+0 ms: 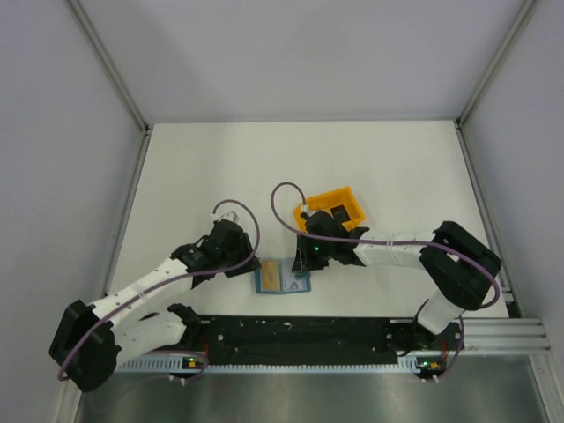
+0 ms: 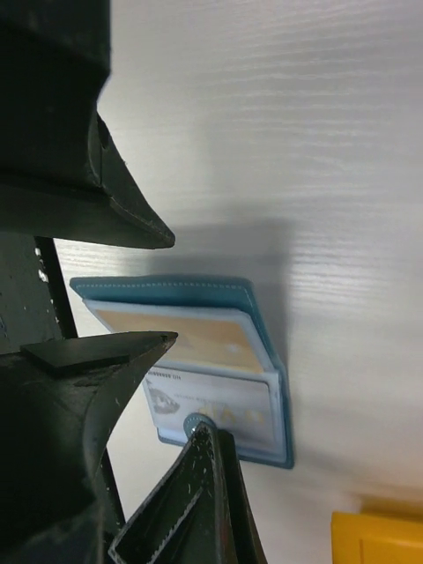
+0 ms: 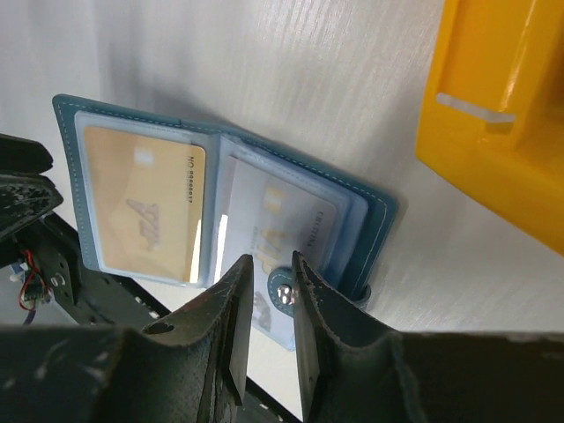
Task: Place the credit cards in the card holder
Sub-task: Insert the credit card into the card holder, then turn over the card slot in the card holder.
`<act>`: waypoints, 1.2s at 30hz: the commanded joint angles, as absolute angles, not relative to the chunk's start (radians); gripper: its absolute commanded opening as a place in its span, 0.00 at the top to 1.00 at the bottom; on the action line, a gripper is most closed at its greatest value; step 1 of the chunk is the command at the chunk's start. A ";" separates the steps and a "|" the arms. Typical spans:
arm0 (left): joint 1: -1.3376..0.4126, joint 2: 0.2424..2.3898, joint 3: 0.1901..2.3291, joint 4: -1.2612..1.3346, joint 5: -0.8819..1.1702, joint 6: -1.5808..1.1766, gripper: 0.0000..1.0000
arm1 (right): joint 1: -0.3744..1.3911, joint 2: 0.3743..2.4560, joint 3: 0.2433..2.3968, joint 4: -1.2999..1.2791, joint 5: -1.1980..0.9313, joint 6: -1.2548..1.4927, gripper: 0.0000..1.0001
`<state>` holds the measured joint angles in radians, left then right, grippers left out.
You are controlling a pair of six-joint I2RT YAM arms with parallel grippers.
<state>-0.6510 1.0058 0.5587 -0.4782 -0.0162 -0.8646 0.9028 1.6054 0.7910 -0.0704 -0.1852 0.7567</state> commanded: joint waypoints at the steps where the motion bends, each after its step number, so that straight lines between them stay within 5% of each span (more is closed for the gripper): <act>1: -0.653 0.985 0.514 -0.436 -0.005 -0.894 0.53 | 0.914 1.631 0.834 -0.069 -0.178 0.753 0.76; 16: -0.653 0.953 0.385 -0.128 0.233 -0.913 0.83 | 0.914 1.698 0.851 -0.092 -0.183 0.739 0.78; 36: -0.653 1.008 0.354 0.020 0.330 -0.891 0.80 | 0.916 1.723 0.856 -0.092 -0.201 0.742 0.77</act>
<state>-0.6498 0.9913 0.3504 -0.0177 0.3260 -0.9134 0.9031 1.6867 0.8474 -0.0525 -0.2161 0.7593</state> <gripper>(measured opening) 0.219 0.224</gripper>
